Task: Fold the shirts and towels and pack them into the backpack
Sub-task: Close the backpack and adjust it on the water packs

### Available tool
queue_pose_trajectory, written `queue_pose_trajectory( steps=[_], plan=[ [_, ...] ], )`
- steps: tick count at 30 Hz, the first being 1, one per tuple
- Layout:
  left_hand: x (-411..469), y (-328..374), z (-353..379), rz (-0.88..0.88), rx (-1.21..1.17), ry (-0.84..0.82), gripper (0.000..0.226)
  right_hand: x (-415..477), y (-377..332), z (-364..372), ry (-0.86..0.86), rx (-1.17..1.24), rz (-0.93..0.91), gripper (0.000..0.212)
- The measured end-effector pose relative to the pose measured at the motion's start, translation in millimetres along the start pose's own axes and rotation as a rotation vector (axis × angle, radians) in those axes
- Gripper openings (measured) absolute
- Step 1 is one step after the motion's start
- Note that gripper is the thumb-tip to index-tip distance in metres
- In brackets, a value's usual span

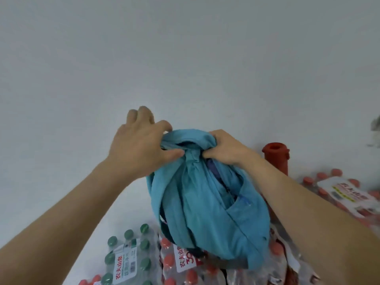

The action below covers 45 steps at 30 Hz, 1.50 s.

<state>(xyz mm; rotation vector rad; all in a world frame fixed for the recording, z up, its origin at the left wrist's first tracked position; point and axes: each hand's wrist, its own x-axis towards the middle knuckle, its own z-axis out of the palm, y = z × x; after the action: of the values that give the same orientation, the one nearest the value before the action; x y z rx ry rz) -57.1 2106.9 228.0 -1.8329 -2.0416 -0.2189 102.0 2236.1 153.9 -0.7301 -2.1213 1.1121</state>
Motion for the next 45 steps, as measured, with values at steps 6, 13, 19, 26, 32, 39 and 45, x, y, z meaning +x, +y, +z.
queue_pose_trajectory(
  steps=[6,13,19,26,32,39,45],
  plan=[
    [26,24,69,0.307,0.051,0.028,0.06,-3,25,-9,0.035,-0.087,0.012,0.015],
    [62,-10,32,0.275,-0.031,0.024,0.032,-62,62,-41,-0.161,-0.752,-0.222,0.037],
    [81,-10,44,0.188,0.061,-0.101,0.034,-37,64,-68,-0.229,-0.518,-0.151,0.011],
    [71,7,102,0.08,0.116,-0.51,0.064,-27,108,-56,-0.144,-0.297,-0.042,0.007],
    [75,100,76,0.558,-0.055,-0.196,0.036,-31,119,-48,0.014,-0.098,-0.006,0.014],
    [70,125,125,0.734,0.155,-0.259,0.033,-44,125,-47,0.137,0.127,0.079,0.034],
    [71,134,134,0.642,0.102,-0.248,0.029,-45,131,-42,0.245,0.455,0.253,0.037]
  ],
)
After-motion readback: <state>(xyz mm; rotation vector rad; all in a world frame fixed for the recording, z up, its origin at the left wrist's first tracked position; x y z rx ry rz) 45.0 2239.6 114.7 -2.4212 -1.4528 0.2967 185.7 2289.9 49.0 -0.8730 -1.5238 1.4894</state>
